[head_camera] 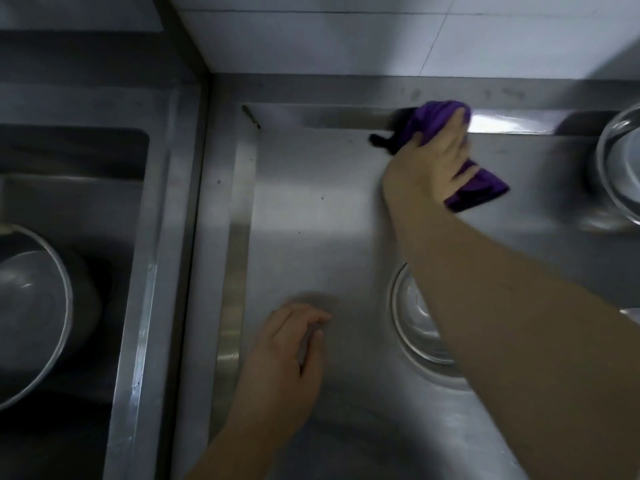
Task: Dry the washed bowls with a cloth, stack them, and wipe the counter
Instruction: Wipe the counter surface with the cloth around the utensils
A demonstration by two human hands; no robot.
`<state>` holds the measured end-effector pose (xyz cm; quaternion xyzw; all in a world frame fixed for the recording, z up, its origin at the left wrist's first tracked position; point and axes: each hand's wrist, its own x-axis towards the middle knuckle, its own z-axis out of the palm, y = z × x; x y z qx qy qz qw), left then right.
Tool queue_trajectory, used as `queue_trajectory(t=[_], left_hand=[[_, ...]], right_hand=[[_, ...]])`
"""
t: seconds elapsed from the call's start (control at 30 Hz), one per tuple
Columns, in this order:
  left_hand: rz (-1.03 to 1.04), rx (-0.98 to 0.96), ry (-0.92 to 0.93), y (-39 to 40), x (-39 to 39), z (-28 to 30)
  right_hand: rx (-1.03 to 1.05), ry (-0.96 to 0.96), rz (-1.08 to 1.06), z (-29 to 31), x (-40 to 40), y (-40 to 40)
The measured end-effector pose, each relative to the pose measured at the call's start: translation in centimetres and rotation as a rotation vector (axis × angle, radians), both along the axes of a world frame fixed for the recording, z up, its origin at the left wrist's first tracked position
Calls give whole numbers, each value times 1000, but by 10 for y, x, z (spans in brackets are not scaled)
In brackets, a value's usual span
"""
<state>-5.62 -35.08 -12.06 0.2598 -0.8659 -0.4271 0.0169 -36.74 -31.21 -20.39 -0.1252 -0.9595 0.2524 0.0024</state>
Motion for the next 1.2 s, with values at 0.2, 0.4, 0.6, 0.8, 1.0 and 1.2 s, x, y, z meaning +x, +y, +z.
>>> queue_trajectory(t=[0.2, 0.4, 0.6, 0.8, 1.0, 1.2], left_hand=[[35, -115, -85, -28, -13, 1], [38, -215, -189, -79, -20, 8], [90, -221, -180, -98, -8, 8], [135, -190, -206, -99, 26, 15], [199, -170, -186, -94, 39, 26], [120, -166, -141, -83, 43, 30]], right_hand=[[147, 30, 879, -7, 56, -46], [191, 115, 750, -3, 15, -3], [14, -16, 118, 3, 21, -57], [22, 43, 645, -1, 75, -136], [95, 31, 1060, -4, 118, -105], [277, 69, 1611, 8, 88, 28]])
